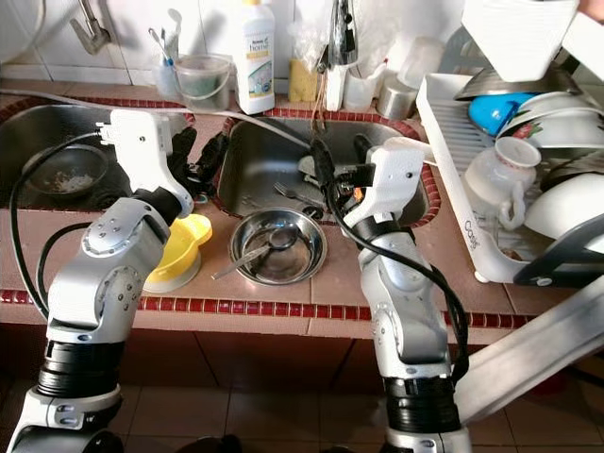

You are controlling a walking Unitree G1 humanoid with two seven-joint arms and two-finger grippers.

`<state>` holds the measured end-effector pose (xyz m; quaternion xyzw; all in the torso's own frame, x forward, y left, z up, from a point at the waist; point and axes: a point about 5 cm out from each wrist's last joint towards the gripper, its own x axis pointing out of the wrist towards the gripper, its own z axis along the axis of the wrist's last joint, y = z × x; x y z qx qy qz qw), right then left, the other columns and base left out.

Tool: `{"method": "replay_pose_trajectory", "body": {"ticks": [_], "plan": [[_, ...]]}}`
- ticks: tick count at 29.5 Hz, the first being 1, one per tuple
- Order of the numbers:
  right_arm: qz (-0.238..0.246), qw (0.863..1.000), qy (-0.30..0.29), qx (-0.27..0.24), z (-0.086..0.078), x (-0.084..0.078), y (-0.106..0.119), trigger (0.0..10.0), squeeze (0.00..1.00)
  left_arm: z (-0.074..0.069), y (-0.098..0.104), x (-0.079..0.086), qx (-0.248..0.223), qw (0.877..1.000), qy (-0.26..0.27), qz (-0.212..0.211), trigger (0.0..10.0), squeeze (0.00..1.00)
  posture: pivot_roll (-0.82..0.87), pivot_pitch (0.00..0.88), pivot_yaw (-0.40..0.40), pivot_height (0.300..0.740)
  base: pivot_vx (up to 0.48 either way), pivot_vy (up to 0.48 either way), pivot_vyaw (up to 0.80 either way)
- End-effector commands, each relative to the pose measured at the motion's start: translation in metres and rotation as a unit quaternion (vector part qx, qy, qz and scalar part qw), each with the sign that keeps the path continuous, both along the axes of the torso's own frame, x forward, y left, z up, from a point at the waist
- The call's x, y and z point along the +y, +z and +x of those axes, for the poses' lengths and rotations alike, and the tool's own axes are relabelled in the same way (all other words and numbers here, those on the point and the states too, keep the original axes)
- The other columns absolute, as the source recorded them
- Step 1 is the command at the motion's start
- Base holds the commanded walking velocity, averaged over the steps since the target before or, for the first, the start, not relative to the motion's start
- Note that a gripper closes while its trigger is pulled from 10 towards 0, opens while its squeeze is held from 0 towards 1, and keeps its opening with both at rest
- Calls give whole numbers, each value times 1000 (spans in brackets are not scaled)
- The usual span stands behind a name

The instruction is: Kitchen organization

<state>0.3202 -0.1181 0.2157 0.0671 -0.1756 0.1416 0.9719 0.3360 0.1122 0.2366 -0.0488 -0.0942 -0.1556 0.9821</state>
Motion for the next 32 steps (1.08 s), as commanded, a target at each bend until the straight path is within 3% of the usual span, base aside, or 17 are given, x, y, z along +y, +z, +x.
{"method": "replay_pose_trajectory", "body": {"ticks": [1,10,23,32], "plan": [[4,1000,-18,0,-1,-4,-3,10000,0,0,-4,1,0,1000,7,9,10000,0,-96,53,5,740,0,0,0],[-4,999,-46,3,-2,-7,-9,10000,0,1,-10,12,-5,1000,27,8,10000,0,-98,36,-4,740,0,0,0],[-18,999,-46,2,1,-3,-14,10000,0,-2,-15,8,-13,1000,20,5,10000,0,-93,4,-15,740,0,0,0],[-22,998,-58,9,0,-8,-19,10000,0,-1,-23,16,-5,999,36,14,10000,0,-103,14,-14,740,0,0,0]]}}
